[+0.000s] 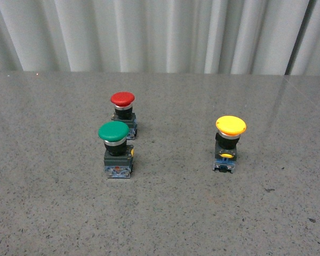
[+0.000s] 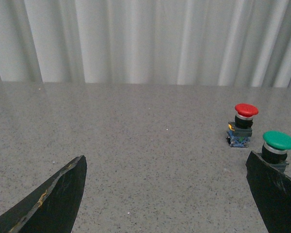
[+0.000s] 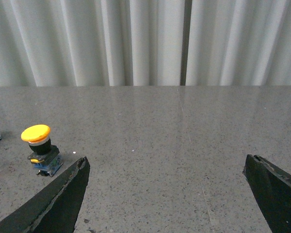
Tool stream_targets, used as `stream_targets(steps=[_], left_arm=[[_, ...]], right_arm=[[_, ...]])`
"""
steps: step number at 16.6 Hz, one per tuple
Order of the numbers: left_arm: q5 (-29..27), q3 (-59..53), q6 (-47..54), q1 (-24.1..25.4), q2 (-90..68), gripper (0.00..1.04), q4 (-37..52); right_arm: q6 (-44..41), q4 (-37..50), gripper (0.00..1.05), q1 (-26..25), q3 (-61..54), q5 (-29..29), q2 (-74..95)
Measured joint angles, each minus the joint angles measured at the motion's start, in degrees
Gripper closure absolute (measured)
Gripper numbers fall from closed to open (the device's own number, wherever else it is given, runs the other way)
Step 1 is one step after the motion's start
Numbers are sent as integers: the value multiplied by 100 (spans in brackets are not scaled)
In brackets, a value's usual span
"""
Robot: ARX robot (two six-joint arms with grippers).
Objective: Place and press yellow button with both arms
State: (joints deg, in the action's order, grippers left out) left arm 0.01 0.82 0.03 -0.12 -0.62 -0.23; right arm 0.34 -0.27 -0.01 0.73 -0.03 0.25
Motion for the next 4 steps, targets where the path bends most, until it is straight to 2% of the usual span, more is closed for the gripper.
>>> stream_targets(steps=[4], left_arm=[[-2, 0, 0, 0, 0, 7, 0]], right_arm=[[-2, 0, 6, 0, 0, 0, 0]])
